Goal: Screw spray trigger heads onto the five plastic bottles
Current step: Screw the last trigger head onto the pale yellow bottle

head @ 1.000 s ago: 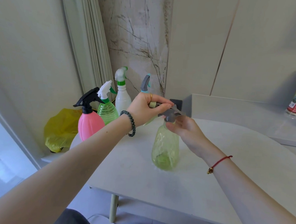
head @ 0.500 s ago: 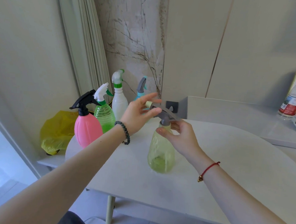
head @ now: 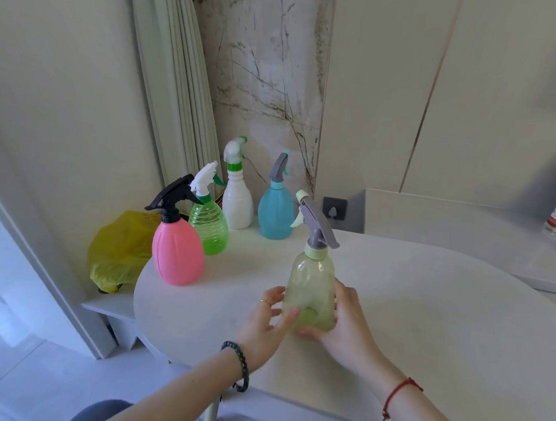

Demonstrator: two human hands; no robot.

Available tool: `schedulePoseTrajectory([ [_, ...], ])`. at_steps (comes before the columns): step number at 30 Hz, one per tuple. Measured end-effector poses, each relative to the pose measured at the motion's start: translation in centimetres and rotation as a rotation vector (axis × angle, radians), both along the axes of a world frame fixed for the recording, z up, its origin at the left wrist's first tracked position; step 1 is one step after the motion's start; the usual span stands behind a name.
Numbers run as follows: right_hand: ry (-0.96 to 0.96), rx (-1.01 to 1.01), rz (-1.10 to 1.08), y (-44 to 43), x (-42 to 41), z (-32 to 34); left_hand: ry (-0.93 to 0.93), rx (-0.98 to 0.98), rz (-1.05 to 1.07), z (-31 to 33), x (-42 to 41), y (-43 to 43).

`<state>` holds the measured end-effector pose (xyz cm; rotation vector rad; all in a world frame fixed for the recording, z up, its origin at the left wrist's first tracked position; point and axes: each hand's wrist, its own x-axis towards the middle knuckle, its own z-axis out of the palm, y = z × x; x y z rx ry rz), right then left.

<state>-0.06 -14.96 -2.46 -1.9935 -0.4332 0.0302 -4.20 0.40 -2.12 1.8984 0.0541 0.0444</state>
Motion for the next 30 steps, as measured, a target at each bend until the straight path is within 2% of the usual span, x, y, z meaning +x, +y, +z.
schedulePoseTrajectory([
  [5,-0.03,0.089,0.119,3.3,0.9,0.8,0.024,-0.134,0.011,0.9,2.2,2.1],
  [10,-0.027,-0.049,-0.093,8.2,3.7,0.7,0.055,-0.037,0.071,1.5,5.7,5.9],
  [14,-0.014,-0.065,-0.194,11.9,6.0,0.9,0.091,-0.024,0.127,1.4,8.3,7.8],
  [23,-0.011,-0.064,-0.272,15.4,9.6,0.6,0.138,-0.001,0.168,1.1,12.1,9.8],
  [30,0.084,-0.01,-0.245,15.9,9.5,0.5,0.168,0.014,0.227,0.9,12.0,9.9],
])
